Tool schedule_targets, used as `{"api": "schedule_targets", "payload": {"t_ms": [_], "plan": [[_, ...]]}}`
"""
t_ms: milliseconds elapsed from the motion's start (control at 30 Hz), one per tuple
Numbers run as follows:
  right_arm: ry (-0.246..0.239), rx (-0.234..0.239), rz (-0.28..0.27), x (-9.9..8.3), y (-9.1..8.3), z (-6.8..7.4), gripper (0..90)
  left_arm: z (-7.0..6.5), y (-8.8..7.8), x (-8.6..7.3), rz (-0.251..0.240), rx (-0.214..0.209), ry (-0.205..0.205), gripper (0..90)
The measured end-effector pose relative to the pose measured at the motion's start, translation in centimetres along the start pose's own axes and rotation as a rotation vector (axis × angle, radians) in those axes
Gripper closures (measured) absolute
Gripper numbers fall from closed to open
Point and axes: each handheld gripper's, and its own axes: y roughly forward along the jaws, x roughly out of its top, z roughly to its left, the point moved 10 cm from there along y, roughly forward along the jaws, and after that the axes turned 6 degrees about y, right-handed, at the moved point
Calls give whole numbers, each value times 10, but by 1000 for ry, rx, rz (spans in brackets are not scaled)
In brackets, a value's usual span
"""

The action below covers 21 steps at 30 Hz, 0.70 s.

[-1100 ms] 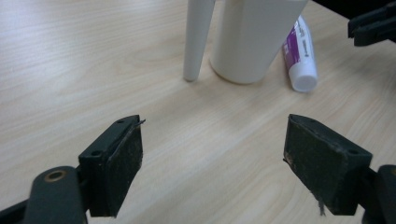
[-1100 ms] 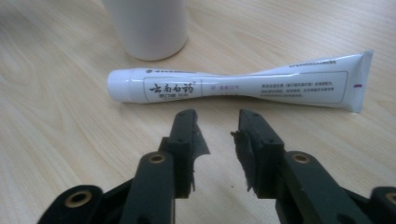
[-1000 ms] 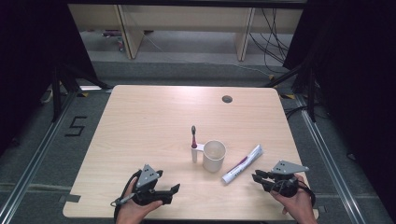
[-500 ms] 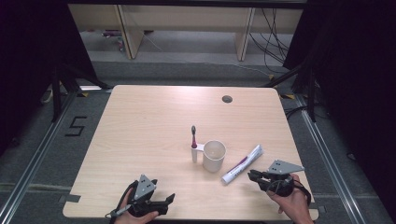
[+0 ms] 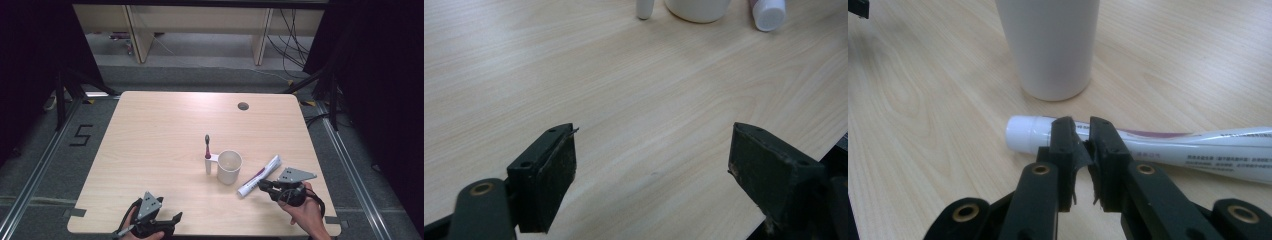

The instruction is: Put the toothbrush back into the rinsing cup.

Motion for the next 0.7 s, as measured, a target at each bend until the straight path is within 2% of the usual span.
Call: {"api": "schedule_targets", "payload": {"t_ms": [67,100,167,233,300,333,400,433,467,533,633,700], "plan": [[4,3,7,1,3,1,819,0,0,0,-4,5,-15,189],[-4,3,10,1,4,1,824,1,-1,-2,9,5,1,189],[-20,6,5,3,6,2,834,2,-1,-2,9,13,-1,189],[-2,25,17,5,9,8,855,3,-2,-2,10,17,-1,189],[-33,27,9,8,13,10,865,4,-1,-3,14,28,-10,189],[-25,32,14,8,14,13,871,3,0,-3,14,20,-2,189],[-42,32,12,11,17,14,883,2,1,-3,18,19,-3,189],[-45,32,15,11,19,14,884,1,4,-2,3,18,-8,189],[-49,44,22,12,22,16,891,2,3,-4,21,19,12,189],[-42,42,29,13,25,18,895,2,3,-4,26,22,12,189],[-64,42,37,14,32,20,898,2,2,-2,20,22,12,189],[-61,53,47,14,35,22,898,3,2,-2,12,25,11,189]]}}
